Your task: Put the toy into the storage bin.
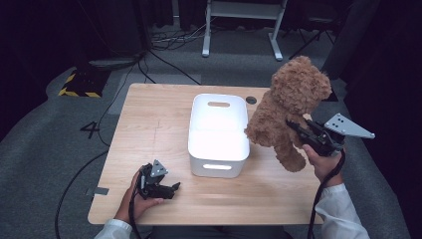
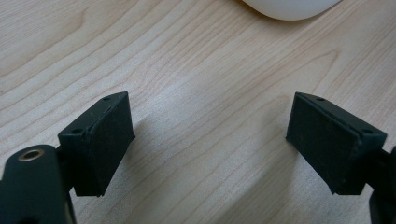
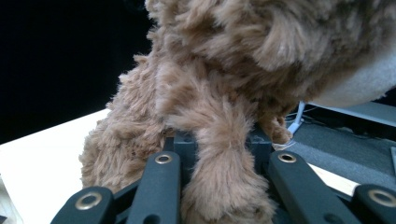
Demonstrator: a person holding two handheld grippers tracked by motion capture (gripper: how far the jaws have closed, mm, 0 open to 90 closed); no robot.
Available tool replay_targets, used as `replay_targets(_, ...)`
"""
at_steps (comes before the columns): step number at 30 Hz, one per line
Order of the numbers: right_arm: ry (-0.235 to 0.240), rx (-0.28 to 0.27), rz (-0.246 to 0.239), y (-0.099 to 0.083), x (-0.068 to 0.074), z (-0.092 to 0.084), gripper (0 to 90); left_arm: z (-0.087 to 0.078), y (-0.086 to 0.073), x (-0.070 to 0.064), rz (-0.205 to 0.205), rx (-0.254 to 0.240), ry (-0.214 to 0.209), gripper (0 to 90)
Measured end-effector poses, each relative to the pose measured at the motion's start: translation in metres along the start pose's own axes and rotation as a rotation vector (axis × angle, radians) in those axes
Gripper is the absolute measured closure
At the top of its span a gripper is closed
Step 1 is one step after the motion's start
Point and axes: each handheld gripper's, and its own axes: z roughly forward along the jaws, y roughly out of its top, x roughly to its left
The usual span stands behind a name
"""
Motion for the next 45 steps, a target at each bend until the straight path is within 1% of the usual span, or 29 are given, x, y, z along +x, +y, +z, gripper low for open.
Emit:
replay_targets(6, 0.004, -0.013, -0.013, 0.008, 0.002, 0.001, 73.6, 0.000, 0.000, 0.000, 0.000, 0.000, 0.000, 14.7)
replay_targets(12, 0.018, -0.021, -0.026, 0.014, 0.009, 0.007, 73.7, 0.000, 0.000, 0.000, 0.000, 0.000, 0.000, 14.7)
replay_targets(17, 0.036, -0.025, -0.027, 0.016, 0.015, 0.013, 73.9, 0.000, 0.000, 0.000, 0.000, 0.000, 0.000, 14.7)
replay_targets(22, 0.049, -0.027, -0.041, 0.018, 0.022, 0.018, 74.0, 0.000, 0.000, 0.000, 0.000, 0.000, 0.000, 14.8)
replay_targets(31, 0.068, -0.032, -0.052, 0.023, 0.033, 0.029, 74.2, 0.000, 0.000, 0.000, 0.000, 0.000, -0.001, 14.7)
replay_targets(38, 0.075, -0.035, -0.058, 0.025, 0.040, 0.037, 74.7, 0.000, 0.000, 0.000, 0.000, 0.001, -0.001, 14.7)
replay_targets(45, 0.081, -0.041, -0.063, 0.031, 0.046, 0.043, 74.8, 0.000, 0.000, 0.000, 0.000, 0.001, -0.001, 14.8)
